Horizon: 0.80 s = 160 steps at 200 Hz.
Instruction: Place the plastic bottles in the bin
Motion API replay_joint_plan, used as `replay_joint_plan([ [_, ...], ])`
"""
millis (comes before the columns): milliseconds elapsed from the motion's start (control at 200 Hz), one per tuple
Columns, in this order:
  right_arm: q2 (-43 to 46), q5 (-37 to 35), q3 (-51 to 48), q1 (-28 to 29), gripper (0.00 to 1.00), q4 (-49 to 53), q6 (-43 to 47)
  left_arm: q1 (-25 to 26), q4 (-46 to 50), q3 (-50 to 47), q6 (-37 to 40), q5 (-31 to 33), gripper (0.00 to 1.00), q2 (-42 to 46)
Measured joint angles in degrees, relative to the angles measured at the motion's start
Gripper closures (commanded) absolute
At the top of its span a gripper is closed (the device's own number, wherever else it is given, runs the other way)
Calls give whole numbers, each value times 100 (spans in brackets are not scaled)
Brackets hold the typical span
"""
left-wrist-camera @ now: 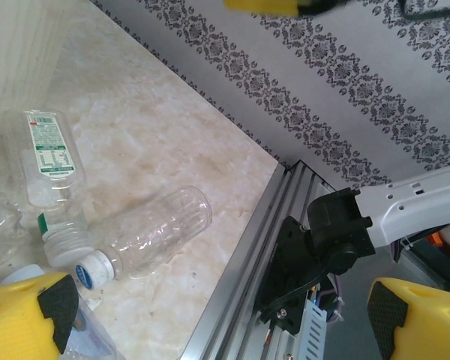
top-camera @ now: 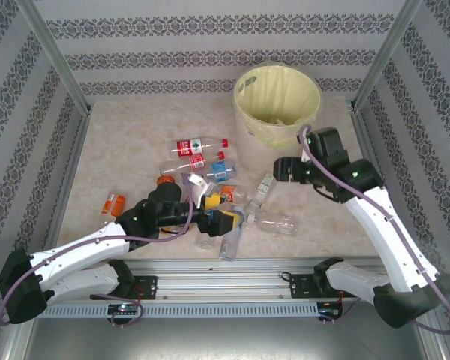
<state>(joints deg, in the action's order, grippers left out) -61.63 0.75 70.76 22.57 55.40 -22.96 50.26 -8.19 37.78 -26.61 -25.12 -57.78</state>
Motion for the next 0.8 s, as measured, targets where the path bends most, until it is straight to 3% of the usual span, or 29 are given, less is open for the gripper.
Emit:
replay_joint_plan([
  [200,273,44,-1198,195,11,-476,-634,0,-157,0,-72,-98,0,-162],
  [510,-153,363,-1899,800,5,-866,-221,0,-238,-48,-107,-140,0,-111],
  [799,-367,358,-2280,929,2,-938,-9,0,-275,-151,-109,13,0,474],
])
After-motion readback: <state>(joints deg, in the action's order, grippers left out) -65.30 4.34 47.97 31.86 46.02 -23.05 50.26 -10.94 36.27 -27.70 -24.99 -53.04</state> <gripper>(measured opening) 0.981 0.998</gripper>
